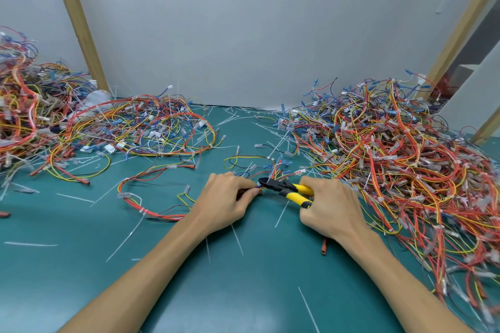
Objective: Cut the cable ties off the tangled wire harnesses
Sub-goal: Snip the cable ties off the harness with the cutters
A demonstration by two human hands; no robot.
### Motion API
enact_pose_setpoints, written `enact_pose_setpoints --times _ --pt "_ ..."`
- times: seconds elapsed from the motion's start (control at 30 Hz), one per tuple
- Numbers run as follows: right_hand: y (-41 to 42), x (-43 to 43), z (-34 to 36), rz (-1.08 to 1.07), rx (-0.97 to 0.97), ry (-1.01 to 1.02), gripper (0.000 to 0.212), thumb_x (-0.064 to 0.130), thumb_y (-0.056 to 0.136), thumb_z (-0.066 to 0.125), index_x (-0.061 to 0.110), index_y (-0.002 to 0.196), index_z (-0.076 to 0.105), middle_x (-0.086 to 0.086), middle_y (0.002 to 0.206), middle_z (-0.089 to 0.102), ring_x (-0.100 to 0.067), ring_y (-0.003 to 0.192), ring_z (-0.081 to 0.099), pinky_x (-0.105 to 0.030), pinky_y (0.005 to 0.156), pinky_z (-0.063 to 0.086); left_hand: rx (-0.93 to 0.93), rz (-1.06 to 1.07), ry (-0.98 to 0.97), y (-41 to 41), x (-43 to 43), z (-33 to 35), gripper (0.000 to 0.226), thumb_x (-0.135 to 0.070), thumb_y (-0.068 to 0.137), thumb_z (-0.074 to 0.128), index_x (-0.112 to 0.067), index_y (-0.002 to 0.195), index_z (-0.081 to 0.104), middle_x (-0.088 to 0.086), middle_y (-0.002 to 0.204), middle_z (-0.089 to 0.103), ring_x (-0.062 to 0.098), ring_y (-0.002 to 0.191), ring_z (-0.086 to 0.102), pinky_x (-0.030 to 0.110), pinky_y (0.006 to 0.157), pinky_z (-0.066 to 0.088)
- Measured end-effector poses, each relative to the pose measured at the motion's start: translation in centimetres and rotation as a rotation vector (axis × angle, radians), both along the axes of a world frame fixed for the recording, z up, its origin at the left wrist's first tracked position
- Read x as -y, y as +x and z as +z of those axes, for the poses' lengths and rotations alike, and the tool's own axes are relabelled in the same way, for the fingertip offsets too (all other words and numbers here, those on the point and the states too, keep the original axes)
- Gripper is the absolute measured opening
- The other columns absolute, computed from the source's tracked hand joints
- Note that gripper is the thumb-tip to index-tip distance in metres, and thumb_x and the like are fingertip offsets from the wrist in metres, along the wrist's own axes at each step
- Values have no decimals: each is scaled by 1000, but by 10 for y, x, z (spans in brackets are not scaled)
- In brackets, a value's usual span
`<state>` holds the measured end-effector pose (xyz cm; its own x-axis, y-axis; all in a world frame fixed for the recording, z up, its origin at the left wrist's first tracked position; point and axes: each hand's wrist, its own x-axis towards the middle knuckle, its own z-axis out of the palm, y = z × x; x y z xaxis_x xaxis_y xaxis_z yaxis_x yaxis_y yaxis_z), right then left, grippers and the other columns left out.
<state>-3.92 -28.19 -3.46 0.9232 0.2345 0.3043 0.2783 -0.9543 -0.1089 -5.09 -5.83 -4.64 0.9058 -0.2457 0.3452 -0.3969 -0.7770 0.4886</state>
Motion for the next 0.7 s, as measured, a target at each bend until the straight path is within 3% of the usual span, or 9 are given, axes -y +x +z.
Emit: enact_pose_setpoints --times 0.5,0.7 --pt "-2 -1 -1 11 66 -7 16 33 61 53 23 72 46 5 56 45 -22 56 43 -24 48 18 19 4 12 1 -1 -2 25 -33 99 51 -22 91 72 -3 62 55 20 73 39 34 70 37" --pt "-1 1 -2 24 102 7 20 28 64 65 26 72 47 6 55 41 -22 56 42 -23 48 15 25 -3 -2 1 -2 -3 22 -32 98 51 -27 95 73 -6 63 55 19 72 37 34 70 35"
